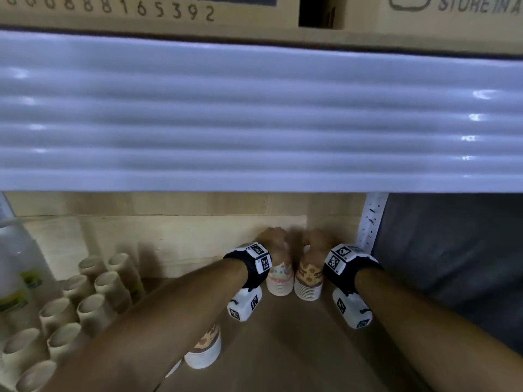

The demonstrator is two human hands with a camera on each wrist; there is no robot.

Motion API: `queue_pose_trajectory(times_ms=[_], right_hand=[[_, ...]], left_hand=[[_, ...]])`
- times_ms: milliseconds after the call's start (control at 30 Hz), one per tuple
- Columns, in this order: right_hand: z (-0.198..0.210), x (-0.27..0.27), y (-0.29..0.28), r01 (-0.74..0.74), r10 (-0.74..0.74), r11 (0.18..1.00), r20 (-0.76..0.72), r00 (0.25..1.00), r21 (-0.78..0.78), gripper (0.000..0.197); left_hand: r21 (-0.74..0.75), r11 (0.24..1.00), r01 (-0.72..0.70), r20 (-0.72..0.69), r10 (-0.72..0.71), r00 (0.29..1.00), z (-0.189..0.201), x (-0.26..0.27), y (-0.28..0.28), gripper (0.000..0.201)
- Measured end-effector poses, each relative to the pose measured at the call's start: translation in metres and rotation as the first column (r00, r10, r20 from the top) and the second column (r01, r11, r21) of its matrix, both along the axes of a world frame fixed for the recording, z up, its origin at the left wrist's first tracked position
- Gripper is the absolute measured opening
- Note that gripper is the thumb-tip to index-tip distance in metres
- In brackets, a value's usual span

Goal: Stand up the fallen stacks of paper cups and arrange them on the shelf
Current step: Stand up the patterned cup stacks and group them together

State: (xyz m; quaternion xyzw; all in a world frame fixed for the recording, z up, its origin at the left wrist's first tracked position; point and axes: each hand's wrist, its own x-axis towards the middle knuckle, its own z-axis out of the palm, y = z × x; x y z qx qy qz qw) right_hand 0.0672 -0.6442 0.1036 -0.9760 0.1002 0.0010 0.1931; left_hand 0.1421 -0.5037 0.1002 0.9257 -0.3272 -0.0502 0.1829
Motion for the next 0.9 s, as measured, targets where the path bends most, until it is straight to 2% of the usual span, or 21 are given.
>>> queue_pose_trajectory(times_ms=[33,100,267,367,500,600,700,767,900], right_hand=[[-0.001,0.002,-0.001,0.008,-0.008,1.0,0.012,1.0,-0.008,0.052],[-0.009,0.01,-0.008,0.048,-0.048,0.999,0.001,0.999,-0.017,0.047],[-0.005,0.011,-0.013,0.043,-0.046,0.997,-0.037,0.998,-0.068,0.015],[-0.003,0.011,-0.017,-0.001,-0.004,0.996,-0.054,0.999,-0.086,0.027],[0.009,0.001,-0.013,-0.039,0.041,0.995,0.02,0.999,-0.089,0.044],[0.008,-0.001,-0.013,0.001,0.0,0.998,0.024,1.0,-0.057,0.039],[-0.001,0.004,-0.015,0.077,-0.077,0.996,0.023,0.997,-0.032,0.021],[-0.003,0.006,-0.015,0.063,-0.063,0.998,0.022,0.998,-0.017,0.013],[-0.005,0.011,-0.018,0.049,-0.049,0.999,0.025,0.998,0.003,0.026]], left_hand=[[0.001,1.0,-0.01,0.0,0.01,1.0,-0.001,0.002,-0.002,0.016],[-0.003,1.0,-0.018,0.004,0.018,1.0,-0.004,0.004,-0.005,0.018],[0.009,1.0,0.015,-0.012,-0.015,1.0,-0.004,0.005,-0.011,0.012],[0.04,0.999,0.017,-0.012,-0.017,1.0,-0.002,0.007,-0.011,0.013],[0.03,0.999,-0.03,-0.005,0.03,1.0,0.002,0.007,-0.009,0.042],[0.057,0.998,-0.032,0.007,0.031,0.999,0.002,0.007,-0.012,0.021],[0.057,0.997,-0.047,0.039,0.045,0.998,-0.001,0.008,-0.013,0.021],[0.049,0.998,-0.049,0.054,0.047,0.997,-0.001,0.009,-0.013,0.022],[0.047,0.998,-0.038,0.075,0.035,0.997,-0.003,0.009,-0.013,0.02]])
